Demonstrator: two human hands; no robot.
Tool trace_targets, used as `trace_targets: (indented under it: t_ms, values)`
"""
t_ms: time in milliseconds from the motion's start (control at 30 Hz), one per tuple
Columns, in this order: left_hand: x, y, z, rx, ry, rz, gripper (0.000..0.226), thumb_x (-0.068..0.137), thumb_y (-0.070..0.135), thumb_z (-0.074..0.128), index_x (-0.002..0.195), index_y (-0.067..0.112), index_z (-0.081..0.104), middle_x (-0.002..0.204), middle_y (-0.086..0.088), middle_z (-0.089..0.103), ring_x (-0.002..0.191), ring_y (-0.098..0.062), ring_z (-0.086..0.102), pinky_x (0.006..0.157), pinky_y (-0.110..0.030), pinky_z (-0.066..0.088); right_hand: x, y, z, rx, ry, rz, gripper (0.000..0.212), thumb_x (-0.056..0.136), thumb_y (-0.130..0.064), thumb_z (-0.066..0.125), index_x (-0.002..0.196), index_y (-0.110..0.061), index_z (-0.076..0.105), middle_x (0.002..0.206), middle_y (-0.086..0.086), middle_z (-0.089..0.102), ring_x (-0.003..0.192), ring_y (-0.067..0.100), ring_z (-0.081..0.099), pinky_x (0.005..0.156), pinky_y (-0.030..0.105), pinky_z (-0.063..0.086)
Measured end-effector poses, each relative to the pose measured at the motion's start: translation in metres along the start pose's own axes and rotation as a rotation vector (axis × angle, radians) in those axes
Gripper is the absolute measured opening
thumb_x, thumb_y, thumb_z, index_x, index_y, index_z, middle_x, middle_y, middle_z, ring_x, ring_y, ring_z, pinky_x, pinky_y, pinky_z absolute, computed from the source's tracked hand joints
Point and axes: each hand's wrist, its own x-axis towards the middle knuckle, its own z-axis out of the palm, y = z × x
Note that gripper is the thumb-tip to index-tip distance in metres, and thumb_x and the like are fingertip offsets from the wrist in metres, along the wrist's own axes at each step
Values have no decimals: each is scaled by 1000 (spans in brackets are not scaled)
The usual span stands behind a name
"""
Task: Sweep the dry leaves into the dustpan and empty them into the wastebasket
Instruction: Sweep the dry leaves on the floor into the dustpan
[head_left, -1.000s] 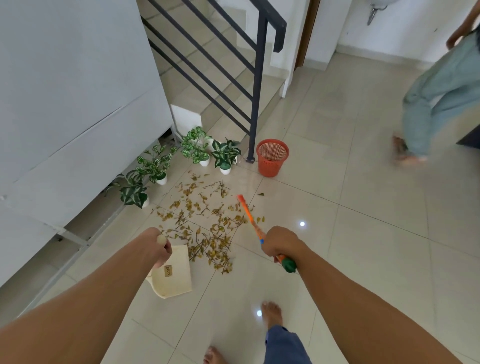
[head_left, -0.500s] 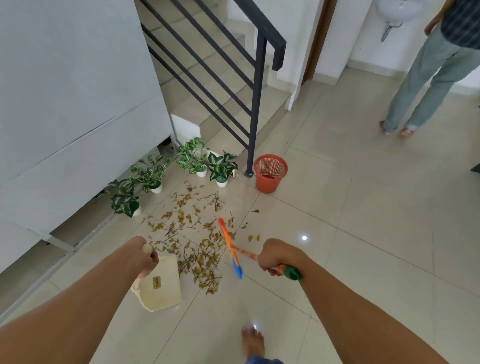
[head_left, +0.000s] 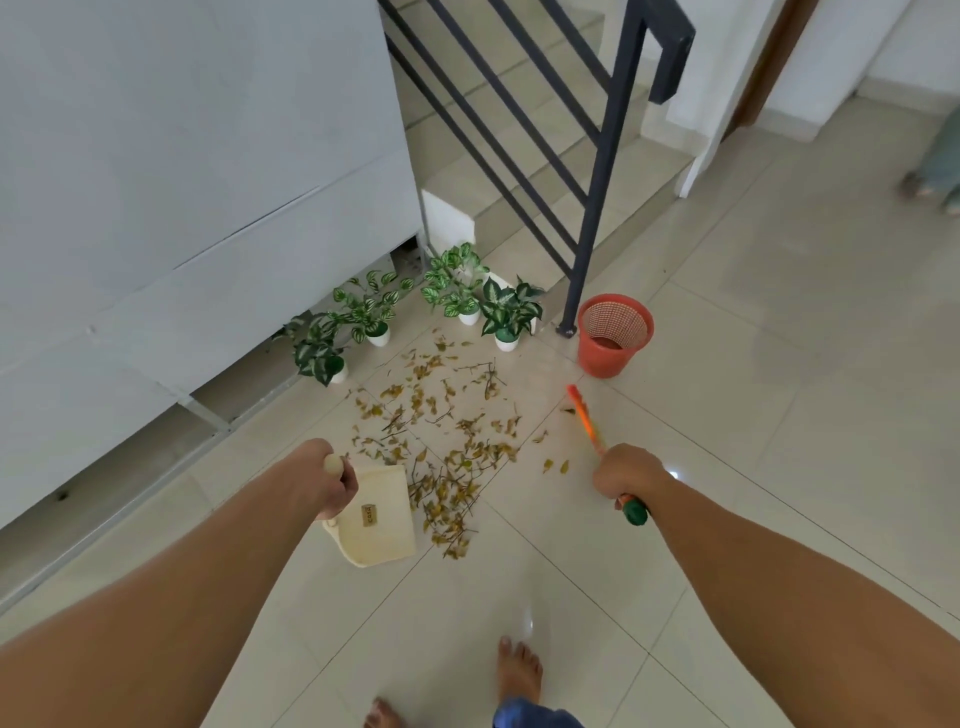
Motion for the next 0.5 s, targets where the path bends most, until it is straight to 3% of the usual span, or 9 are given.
trace_targets:
  t_ms: [67, 100, 167, 233, 333, 500]
  values:
    - [1, -3, 1, 3, 0, -12, 29, 87, 7, 61, 114, 14, 55, 90, -4, 49, 59, -10, 48, 35, -19, 40, 1, 0, -2, -67, -50, -30, 28, 85, -8, 49, 101, -9, 72, 69, 3, 57, 62, 18, 52, 56, 24, 39]
    - [2, -4, 2, 9, 3, -14, 29, 87, 7, 61, 115, 14, 55, 94, -4, 49, 60, -11, 48, 35, -19, 40, 1, -2, -2, -91, -67, -37, 19, 84, -9, 50, 85, -11, 69, 70, 3, 56, 65, 19, 54, 56, 24, 41]
    - [2, -8, 6, 25, 1, -15, 31, 88, 8, 61, 118, 14, 55, 101, -3, 51, 61, -11, 48, 36, -20, 41, 1, -6, -4, -98, -114, -61, 12, 86, -10, 52, 84, -8, 63, 75, 5, 64, 65, 19, 60, 62, 26, 49]
    - [3, -11, 11, 28, 9, -17, 34, 88, 9, 62, 121, 13, 56, 103, -3, 52, 61, -11, 49, 35, -20, 41, -2, -8, -10, -96, -165, -79, 11, 88, -9, 55, 85, -6, 66, 68, 4, 64, 54, 15, 57, 56, 25, 48]
    - [4, -10, 15, 23, 11, -15, 36, 87, 9, 63, 122, 15, 57, 100, -2, 54, 60, -10, 49, 37, -21, 41, -8, -10, -20, -100, -190, -80, 24, 88, -8, 59, 64, -8, 58, 61, 3, 59, 49, 12, 53, 54, 23, 45]
    - [-1, -9, 15, 37, -9, -19, 24, 88, 10, 60, 111, 14, 54, 85, -4, 51, 58, -9, 48, 37, -21, 41, -4, -5, -27, -84, -105, -59, 9, 90, -9, 53, 89, -3, 59, 62, 3, 61, 44, 10, 53, 50, 22, 46]
